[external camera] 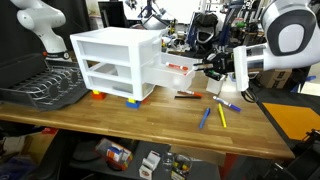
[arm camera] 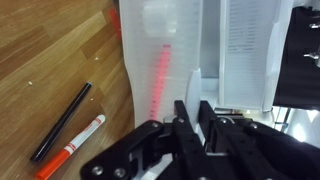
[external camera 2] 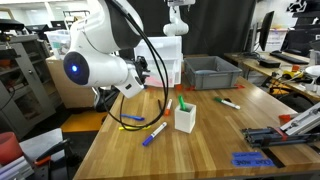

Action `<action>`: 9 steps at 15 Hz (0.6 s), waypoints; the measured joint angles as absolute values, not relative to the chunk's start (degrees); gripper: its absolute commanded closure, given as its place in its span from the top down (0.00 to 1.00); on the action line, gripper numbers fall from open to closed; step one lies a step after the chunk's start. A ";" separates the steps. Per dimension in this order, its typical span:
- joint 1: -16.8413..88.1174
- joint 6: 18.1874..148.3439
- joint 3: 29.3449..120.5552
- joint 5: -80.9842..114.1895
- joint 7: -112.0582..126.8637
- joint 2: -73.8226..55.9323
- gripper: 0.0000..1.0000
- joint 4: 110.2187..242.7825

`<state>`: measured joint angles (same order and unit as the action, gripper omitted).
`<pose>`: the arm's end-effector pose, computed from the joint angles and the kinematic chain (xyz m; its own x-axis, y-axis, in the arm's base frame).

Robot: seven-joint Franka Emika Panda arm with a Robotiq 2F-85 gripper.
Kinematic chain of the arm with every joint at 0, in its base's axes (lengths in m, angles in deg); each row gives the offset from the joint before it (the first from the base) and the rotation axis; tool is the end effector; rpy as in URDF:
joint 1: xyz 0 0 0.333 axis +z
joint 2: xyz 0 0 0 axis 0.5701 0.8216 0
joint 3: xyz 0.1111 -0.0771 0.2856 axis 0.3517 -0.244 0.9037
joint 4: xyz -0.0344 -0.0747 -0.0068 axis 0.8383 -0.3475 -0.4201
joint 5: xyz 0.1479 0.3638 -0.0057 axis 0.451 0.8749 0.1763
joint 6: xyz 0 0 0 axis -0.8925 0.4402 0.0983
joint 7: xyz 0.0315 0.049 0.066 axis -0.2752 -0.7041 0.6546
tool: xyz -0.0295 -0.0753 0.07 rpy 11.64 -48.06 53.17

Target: Open the middle drawer

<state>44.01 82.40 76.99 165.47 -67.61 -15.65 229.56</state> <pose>0.4354 0.0647 0.1971 0.5197 -0.8511 -0.0742 -0.3606 -0.1398 -0.9222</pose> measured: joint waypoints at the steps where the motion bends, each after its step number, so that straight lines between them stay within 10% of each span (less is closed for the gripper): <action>1: 43.72 82.80 76.99 165.47 -67.61 -16.18 0.50 230.10; 3: 43.02 84.71 76.97 165.47 -67.25 -16.29 0.37 230.53; 9: 41.83 88.05 76.94 165.46 -66.09 -16.39 0.92 230.60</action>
